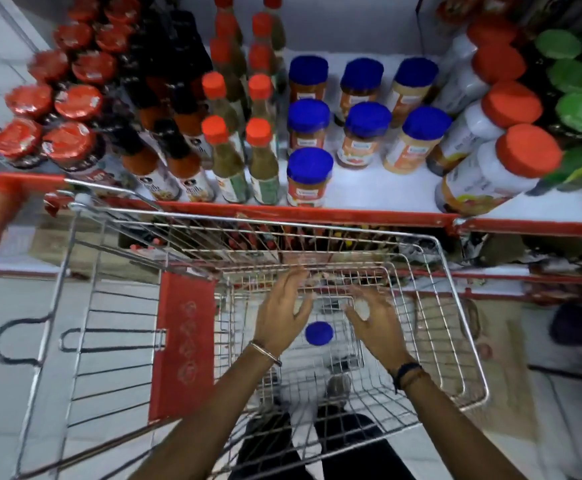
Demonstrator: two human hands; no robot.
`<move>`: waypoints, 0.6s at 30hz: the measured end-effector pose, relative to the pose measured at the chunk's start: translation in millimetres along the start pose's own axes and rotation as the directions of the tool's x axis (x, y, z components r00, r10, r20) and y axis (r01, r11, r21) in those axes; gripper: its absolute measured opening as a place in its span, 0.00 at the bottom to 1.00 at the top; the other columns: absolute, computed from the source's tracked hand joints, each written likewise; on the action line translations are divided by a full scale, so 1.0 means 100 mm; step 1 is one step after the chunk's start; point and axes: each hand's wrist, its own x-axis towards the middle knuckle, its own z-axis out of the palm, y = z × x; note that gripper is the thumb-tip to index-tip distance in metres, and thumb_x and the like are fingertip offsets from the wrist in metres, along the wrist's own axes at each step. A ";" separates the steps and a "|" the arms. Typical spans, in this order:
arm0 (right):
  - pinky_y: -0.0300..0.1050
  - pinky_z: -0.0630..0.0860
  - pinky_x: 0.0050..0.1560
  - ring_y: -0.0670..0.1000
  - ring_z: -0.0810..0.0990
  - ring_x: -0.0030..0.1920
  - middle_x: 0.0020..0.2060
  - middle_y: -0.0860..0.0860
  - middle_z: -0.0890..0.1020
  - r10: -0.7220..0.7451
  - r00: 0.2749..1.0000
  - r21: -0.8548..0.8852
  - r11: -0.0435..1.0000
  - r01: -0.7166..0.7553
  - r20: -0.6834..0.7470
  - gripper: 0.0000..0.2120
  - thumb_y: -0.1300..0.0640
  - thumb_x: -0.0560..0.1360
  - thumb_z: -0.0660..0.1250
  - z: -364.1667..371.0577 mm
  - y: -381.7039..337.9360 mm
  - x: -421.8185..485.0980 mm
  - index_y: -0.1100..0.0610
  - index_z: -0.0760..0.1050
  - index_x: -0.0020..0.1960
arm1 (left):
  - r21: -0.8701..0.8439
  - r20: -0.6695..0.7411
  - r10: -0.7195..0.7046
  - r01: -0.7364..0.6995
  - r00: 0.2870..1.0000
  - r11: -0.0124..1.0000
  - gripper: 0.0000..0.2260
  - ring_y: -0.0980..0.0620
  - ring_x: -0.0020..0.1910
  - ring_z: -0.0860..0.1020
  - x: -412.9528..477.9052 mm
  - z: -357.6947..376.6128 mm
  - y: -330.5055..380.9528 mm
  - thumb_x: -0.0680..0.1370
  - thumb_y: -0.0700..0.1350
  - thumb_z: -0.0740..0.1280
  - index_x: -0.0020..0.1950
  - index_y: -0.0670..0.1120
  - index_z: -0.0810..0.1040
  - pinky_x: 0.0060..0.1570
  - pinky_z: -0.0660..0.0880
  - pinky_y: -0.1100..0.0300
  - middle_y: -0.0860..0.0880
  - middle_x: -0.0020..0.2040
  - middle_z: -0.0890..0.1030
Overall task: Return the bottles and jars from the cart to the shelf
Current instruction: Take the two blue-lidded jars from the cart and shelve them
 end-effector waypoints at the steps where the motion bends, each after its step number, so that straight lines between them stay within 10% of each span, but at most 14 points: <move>1: 0.52 0.76 0.59 0.59 0.78 0.59 0.65 0.57 0.76 0.041 0.998 -0.059 0.998 -0.038 0.043 0.21 0.52 0.76 0.66 0.03 0.19 0.02 0.57 0.70 0.66 | 0.031 0.048 -0.043 0.041 0.998 0.999 0.20 0.48 0.61 0.74 -0.05 0.15 -0.08 0.76 0.53 0.58 0.65 0.47 0.68 0.46 0.79 0.54 0.45 0.66 0.73; 10: 0.59 0.69 0.67 0.60 0.62 0.72 0.74 0.54 0.61 0.311 0.849 -0.479 0.874 -0.080 0.426 0.45 0.54 0.65 0.76 0.24 1.27 0.36 0.56 0.54 0.74 | 0.196 0.485 -0.372 0.315 0.791 0.928 0.37 0.41 0.68 0.66 -0.25 1.20 -0.63 0.70 0.50 0.72 0.72 0.47 0.56 0.61 0.73 0.44 0.43 0.72 0.62; 18: 0.54 0.76 0.50 0.60 0.70 0.62 0.64 0.57 0.71 0.217 0.863 -0.532 0.844 0.069 0.456 0.28 0.67 0.67 0.68 0.26 1.35 0.43 0.59 0.64 0.65 | 0.290 0.478 -0.424 0.317 0.769 0.903 0.31 0.40 0.64 0.70 -0.18 1.47 -0.66 0.69 0.37 0.71 0.69 0.47 0.62 0.58 0.75 0.45 0.43 0.67 0.69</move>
